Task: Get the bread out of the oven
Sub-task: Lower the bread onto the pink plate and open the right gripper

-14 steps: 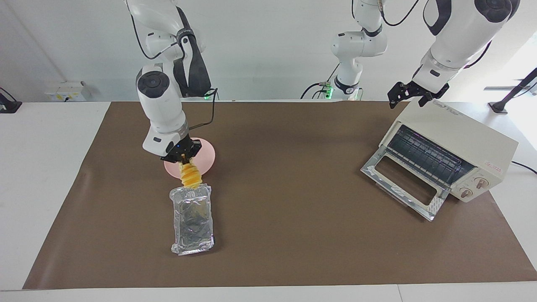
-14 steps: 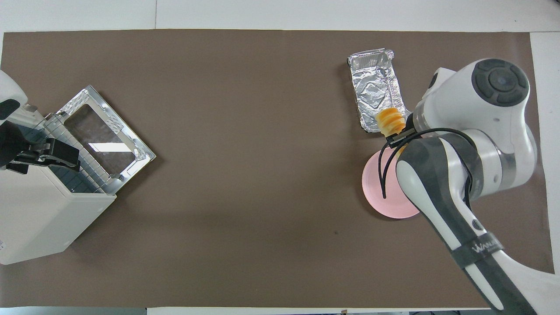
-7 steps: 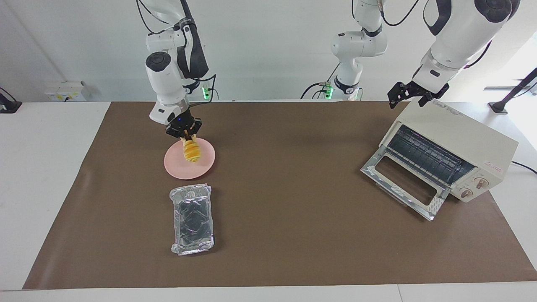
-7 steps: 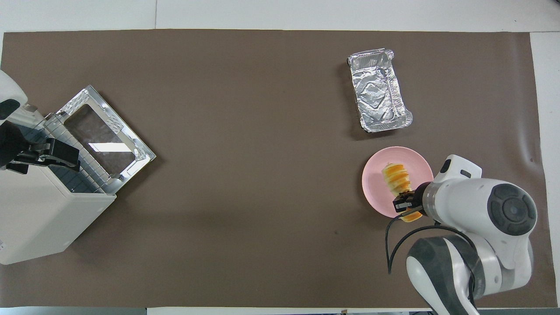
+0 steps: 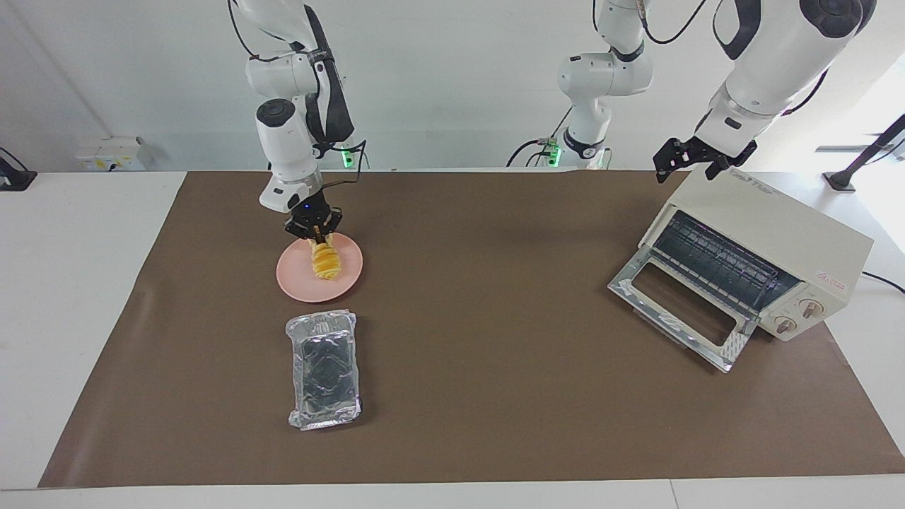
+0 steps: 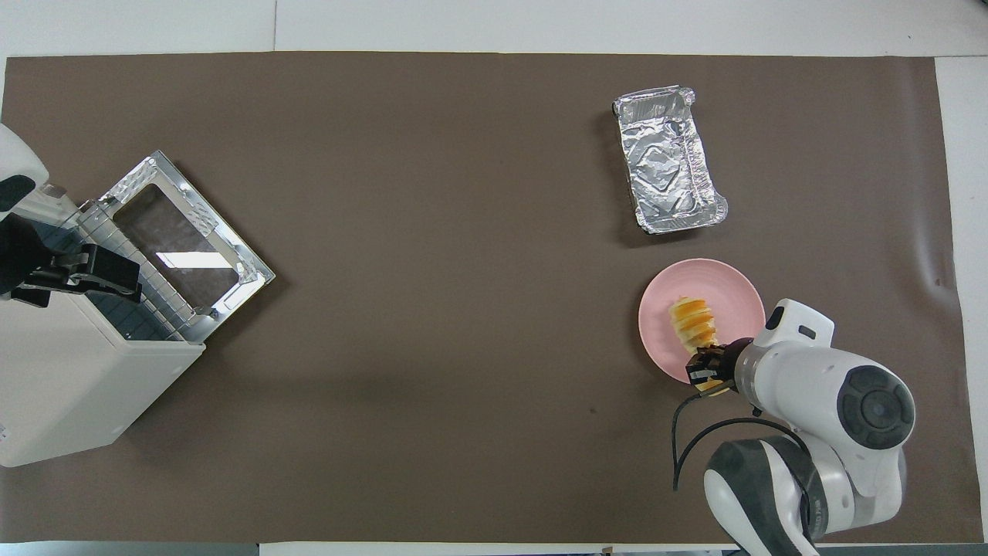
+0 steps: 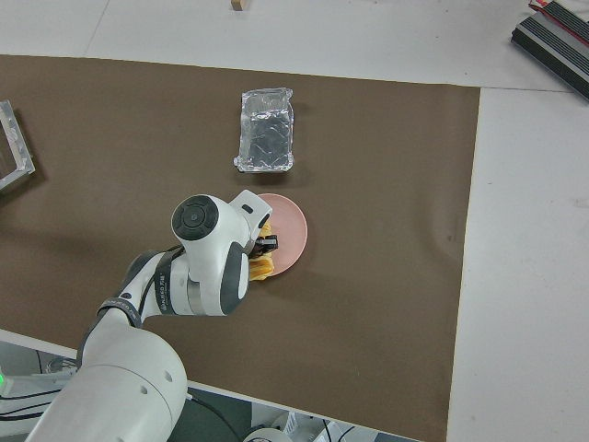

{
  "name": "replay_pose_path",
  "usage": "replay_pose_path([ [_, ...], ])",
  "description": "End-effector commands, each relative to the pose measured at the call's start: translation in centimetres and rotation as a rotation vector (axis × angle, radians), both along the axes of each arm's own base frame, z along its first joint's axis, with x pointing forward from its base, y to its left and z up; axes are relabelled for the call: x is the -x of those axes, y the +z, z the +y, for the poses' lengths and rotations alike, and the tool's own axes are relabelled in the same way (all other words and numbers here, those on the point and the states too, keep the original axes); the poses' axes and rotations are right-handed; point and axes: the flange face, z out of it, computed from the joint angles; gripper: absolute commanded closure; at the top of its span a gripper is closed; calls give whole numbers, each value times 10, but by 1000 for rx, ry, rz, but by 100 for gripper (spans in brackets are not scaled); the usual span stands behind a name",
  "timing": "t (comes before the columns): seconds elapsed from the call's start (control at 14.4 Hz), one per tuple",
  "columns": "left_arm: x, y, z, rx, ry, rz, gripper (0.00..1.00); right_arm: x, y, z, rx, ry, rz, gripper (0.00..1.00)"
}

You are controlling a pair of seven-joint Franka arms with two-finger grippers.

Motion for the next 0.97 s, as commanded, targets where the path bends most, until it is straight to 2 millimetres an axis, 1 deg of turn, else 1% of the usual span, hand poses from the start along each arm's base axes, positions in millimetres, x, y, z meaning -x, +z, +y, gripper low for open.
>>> replay_pose_path([
  [0.0, 5, 4, 2, 11, 8, 9, 0, -1, -1, 0, -11, 3, -4, 65],
  [0.07, 5, 4, 3, 11, 10, 9, 0, -2, 1, 0, -12, 2, -6, 30],
  [0.14, 5, 5, 2, 11, 8, 7, 0, -3, 1, -1, -11, -1, -4, 0],
  [0.28, 5, 5, 2, 11, 8, 7, 0, -10, 11, -1, -13, -6, 2, 0],
  [0.35, 5, 4, 2, 11, 8, 9, 0, -16, 21, -1, -13, -12, 25, 0],
  [0.49, 5, 4, 2, 11, 8, 9, 0, -31, 47, 2, -11, -9, 85, 0],
  [0.56, 5, 4, 2, 11, 8, 9, 0, -39, 61, -3, -12, -21, 105, 0],
  [0.69, 5, 5, 3, 11, 10, 7, 0, -53, 99, -18, -13, -30, 137, 0],
  [0.76, 5, 4, 3, 12, 10, 9, 0, -61, 126, -23, -15, -26, 155, 0],
  [0.9, 5, 5, 3, 11, 10, 7, 0, -72, 169, -38, -16, -17, 161, 0],
])
